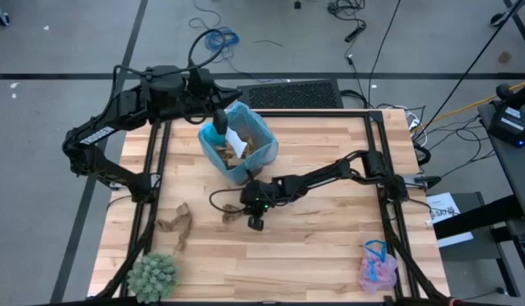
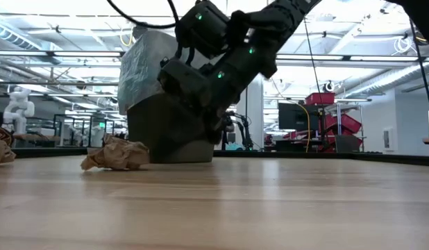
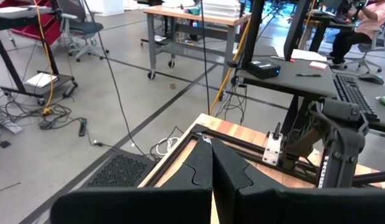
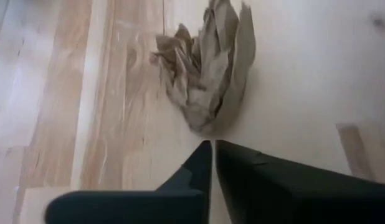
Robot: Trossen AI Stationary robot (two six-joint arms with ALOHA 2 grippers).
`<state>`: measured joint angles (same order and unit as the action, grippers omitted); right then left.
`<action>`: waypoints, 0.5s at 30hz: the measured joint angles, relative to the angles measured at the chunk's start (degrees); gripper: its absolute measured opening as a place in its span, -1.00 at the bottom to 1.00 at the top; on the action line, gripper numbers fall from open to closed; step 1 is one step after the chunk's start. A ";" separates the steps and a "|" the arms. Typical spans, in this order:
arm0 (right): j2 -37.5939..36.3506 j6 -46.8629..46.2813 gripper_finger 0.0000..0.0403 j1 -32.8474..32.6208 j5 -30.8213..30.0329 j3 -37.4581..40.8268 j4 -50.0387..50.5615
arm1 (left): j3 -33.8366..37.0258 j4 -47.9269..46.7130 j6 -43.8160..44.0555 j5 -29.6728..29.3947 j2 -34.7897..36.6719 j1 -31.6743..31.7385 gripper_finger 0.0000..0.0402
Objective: Pick and place trash into bin
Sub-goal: Put the brown paper into the brown trash bin
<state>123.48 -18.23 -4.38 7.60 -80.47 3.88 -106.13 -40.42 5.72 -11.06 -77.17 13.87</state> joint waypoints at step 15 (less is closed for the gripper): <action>-9.42 12.06 -0.78 0.14 -0.02 -0.04 3.30 | -0.04 -7.34 0.07 -3.86 0.37 0.00 -1.00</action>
<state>114.06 -6.17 -4.23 7.57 -80.51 7.17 -106.17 -47.76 5.78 -14.92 -76.79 13.87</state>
